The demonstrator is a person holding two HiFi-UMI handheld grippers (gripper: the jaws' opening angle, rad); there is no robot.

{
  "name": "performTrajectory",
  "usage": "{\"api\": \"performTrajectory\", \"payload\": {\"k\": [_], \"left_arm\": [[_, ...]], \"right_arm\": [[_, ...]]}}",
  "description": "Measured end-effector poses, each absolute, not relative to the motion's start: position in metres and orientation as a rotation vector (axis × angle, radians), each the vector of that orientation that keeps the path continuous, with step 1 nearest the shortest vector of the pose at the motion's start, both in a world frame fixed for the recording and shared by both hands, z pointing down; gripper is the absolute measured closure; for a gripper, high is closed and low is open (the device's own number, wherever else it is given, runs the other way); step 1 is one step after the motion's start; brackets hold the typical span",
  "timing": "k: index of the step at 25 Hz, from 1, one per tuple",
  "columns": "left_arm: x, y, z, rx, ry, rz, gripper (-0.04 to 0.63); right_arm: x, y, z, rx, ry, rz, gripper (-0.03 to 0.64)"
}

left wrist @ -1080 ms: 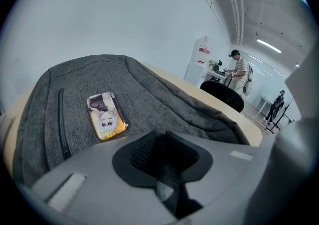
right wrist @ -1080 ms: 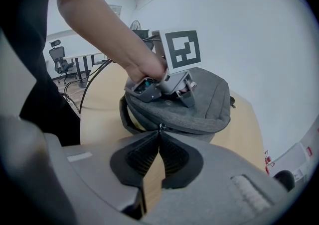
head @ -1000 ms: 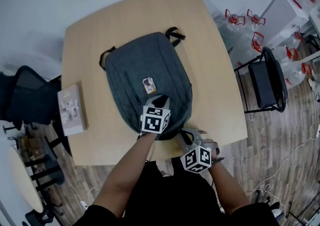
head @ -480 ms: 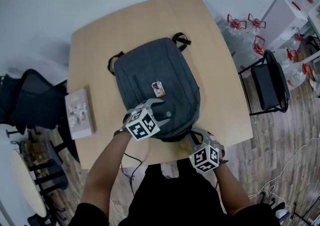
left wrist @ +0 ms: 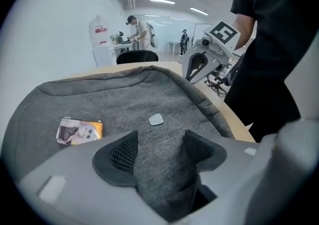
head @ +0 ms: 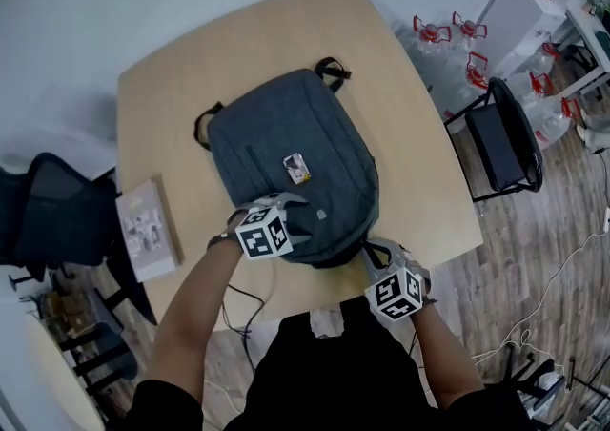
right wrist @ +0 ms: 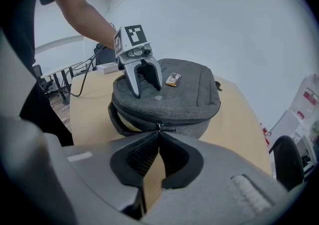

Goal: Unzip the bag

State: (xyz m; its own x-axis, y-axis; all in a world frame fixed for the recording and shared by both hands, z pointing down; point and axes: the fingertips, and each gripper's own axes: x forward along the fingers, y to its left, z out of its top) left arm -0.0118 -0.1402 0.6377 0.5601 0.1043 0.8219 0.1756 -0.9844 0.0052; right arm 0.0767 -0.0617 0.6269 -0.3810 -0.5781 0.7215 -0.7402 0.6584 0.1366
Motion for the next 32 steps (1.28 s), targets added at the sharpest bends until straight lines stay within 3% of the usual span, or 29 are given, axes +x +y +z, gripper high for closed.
{"api": "performTrajectory", "payload": {"k": [12,19,32], "left_arm": [[-0.006,-0.144,0.637,-2.804,-0.043,-1.379,0.299],[0.015,-0.155,0.626,-2.936,0.250,-1.352,0.405],[0.022,-0.154,0.630,-3.071,0.355,-1.326,0.429]], "right_arm": [[0.051,-0.040,0.625,0.968,-2.086,0.255,0.604],[0.051,-0.028,0.627,0.986,-2.046,0.272,0.604],[0.001,-0.008,0.627,1.042,-2.036,0.382,0.601]]}}
